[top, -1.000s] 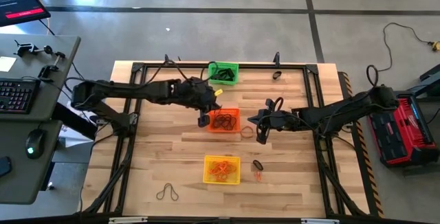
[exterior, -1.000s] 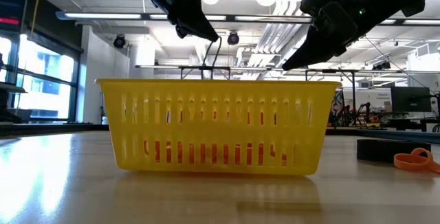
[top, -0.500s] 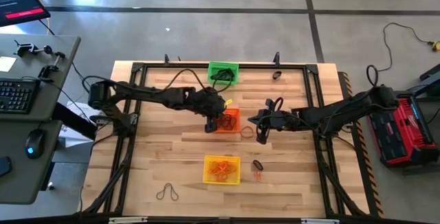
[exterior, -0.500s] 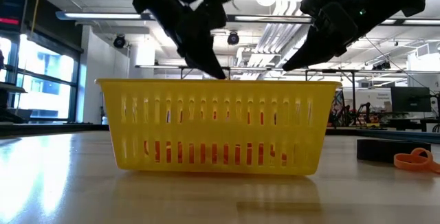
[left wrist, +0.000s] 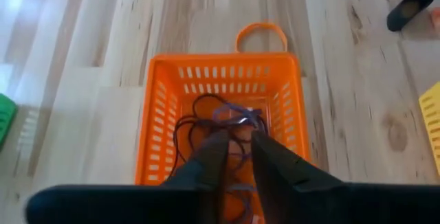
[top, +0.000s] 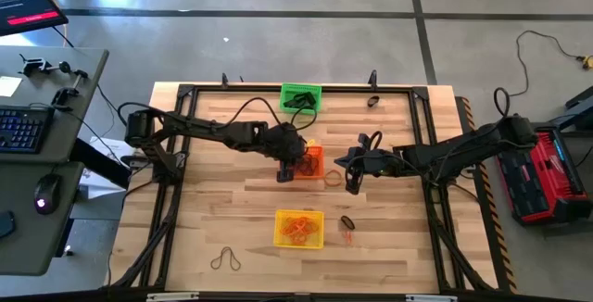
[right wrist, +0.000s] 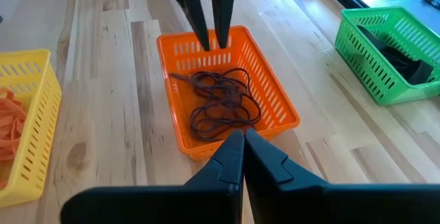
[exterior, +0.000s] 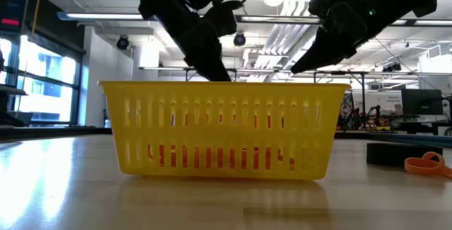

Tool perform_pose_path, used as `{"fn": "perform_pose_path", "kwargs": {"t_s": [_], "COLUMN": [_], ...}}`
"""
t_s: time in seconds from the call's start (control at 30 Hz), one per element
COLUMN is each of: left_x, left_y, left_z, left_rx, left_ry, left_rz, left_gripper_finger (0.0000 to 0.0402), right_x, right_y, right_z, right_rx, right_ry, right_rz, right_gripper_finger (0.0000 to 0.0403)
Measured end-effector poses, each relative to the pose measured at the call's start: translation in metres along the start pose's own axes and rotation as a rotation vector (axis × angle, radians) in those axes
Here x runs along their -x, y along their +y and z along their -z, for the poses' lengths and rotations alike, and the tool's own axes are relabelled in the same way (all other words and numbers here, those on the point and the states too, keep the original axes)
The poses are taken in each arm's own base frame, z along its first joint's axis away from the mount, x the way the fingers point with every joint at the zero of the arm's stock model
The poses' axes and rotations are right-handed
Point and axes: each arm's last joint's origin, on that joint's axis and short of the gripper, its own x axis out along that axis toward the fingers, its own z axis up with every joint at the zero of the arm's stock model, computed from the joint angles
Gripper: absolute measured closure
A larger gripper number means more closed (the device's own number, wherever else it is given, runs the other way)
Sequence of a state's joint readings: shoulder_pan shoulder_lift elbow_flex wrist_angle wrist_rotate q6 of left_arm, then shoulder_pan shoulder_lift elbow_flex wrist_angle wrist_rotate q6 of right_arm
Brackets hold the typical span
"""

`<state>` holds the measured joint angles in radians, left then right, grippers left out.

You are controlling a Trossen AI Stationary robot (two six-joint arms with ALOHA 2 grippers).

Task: Sort rubber bands into baskets
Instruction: Put the purple rubber band into the orange bin, then put the black rubber band into the green bin

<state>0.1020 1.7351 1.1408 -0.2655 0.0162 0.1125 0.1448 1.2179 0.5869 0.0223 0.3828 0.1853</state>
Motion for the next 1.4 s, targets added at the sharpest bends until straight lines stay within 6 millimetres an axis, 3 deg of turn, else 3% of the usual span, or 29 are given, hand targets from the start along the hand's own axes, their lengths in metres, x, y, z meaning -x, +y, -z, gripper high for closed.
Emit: {"fn": "perform_pose_path", "kwargs": {"t_s": [0.33, 0.9, 1.13, 1.4], "left_x": [0.0, 0.004, -0.006, -0.012], "left_y": [-0.006, -0.006, -0.008, -0.011], "left_z": [-0.007, -0.031, -0.007, 0.02], "left_rx": [-0.045, -0.089, -0.09, -0.055], "left_ry": [-0.07, -0.35, -0.524, -0.555], "left_rz": [0.01, 0.069, 0.045, 0.053], "left_gripper_finger": [0.0274, 0.027, 0.027, 0.027], "right_x": [0.0, -0.001, -0.003, -0.006], "right_y": [0.0, -0.002, -0.008, -0.018], "right_z": [0.0, -0.001, -0.002, -0.004], "right_rx": [0.0, -0.031, -0.084, -0.099], "right_ry": [-0.001, -0.01, -0.01, -0.01], "right_rz": [0.0, 0.006, 0.032, 0.081], "right_gripper_finger": [0.0403, 0.0403, 0.0403, 0.0403]}}
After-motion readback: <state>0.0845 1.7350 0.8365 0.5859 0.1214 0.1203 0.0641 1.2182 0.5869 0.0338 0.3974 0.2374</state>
